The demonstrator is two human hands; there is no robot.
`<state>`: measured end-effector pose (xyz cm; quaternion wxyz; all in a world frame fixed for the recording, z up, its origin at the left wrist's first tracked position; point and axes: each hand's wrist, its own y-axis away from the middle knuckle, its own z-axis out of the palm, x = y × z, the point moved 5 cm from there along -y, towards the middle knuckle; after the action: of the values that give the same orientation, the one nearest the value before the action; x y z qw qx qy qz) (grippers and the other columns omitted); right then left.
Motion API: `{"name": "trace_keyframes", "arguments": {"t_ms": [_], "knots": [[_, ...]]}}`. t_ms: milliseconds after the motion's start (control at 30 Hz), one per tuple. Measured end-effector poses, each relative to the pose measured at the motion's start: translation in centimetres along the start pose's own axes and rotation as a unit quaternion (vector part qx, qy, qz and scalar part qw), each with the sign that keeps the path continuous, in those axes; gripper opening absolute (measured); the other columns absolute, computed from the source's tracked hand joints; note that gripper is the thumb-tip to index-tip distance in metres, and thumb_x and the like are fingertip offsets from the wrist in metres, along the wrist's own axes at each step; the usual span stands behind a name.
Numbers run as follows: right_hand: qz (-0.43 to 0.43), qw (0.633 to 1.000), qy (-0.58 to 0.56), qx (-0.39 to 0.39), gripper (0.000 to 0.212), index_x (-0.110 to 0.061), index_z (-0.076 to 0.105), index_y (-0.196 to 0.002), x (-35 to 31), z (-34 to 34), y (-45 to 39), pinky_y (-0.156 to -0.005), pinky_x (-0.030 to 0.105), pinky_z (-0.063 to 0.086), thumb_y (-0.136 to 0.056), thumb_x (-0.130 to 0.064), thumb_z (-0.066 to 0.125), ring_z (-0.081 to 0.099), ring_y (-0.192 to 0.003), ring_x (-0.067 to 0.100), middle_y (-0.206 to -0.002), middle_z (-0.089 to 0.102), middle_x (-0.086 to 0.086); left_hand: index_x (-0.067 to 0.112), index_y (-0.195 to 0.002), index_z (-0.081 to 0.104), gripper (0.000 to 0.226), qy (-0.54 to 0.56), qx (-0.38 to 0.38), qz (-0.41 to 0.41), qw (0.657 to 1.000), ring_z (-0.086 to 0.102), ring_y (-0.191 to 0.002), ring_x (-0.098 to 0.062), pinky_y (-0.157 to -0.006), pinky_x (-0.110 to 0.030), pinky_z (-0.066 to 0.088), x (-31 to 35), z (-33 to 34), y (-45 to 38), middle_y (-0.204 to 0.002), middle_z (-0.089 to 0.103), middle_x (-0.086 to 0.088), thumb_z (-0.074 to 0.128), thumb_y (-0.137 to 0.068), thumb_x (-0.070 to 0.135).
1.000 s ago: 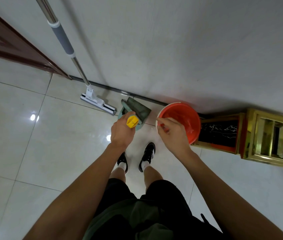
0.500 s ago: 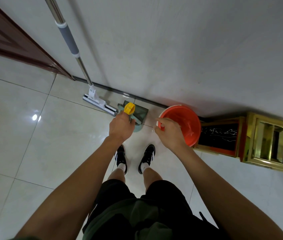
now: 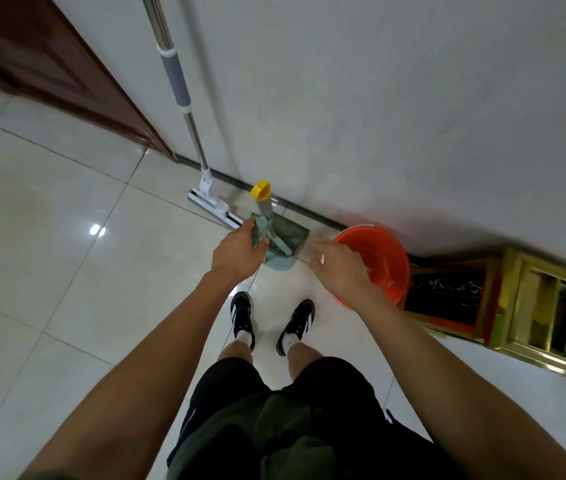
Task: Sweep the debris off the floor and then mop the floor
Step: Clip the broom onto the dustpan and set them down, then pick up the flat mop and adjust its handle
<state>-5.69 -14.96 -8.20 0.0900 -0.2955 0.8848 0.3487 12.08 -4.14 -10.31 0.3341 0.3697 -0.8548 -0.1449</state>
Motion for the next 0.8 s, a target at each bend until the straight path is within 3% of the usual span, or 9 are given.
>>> {"name": "trace_keyframes", "arguments": {"t_ms": [233,400,600,800], "knots": [[-0.018,1.0,0.0,-0.021,0.036,-0.017,0.061,-0.131,-0.5,1.0,1.8,-0.091,0.041,0.052,-0.099,-0.029,0.05,0.062,-0.114,0.03,-0.126,0.066,0.009,0.024,-0.14,0.045,0.043,-0.013,0.008,0.012,1.0,0.061,-0.104,-0.033,-0.08,-0.041,0.052,-1.4,-0.9,2.4,-0.12,0.065,-0.008,0.045,-0.101,0.043],[-0.023,0.995,0.037,-0.085,0.041,-0.019,0.058,-0.135,-3.4,3.6,2.7,-0.089,0.041,0.054,-0.097,-0.03,0.048,0.063,-0.107,0.031,-0.12,0.067,0.012,0.023,-0.141,0.048,0.044,-0.129,0.024,0.061,0.989,0.058,-0.115,-0.03,-0.087,-0.043,0.05,-3.7,-3.3,4.4,-0.133,0.062,-0.005,0.046,-0.102,0.042],[-0.059,0.993,0.061,-0.081,0.04,-0.019,0.058,-0.135,-11.6,7.0,3.1,-0.098,0.046,0.051,-0.099,-0.034,0.05,0.062,-0.115,0.029,-0.128,0.066,0.009,0.021,-0.143,0.043,0.046,-0.217,0.025,0.112,0.969,0.055,-0.12,-0.028,-0.093,-0.046,0.047,-9.5,-6.6,7.3,-0.136,0.058,-0.005,0.044,-0.102,0.041],[-0.106,0.989,0.069,-0.079,0.05,-0.018,0.048,-0.148,-21.6,10.7,3.4,-0.1,0.038,0.047,-0.101,-0.034,0.052,0.057,-0.121,0.029,-0.137,0.059,0.012,0.018,-0.151,0.034,0.054,-0.234,0.036,0.1,0.966,0.045,-0.133,-0.028,-0.104,-0.048,0.042,-17.5,-11.2,10.1,-0.147,0.05,-0.006,0.041,-0.103,0.042]]}}
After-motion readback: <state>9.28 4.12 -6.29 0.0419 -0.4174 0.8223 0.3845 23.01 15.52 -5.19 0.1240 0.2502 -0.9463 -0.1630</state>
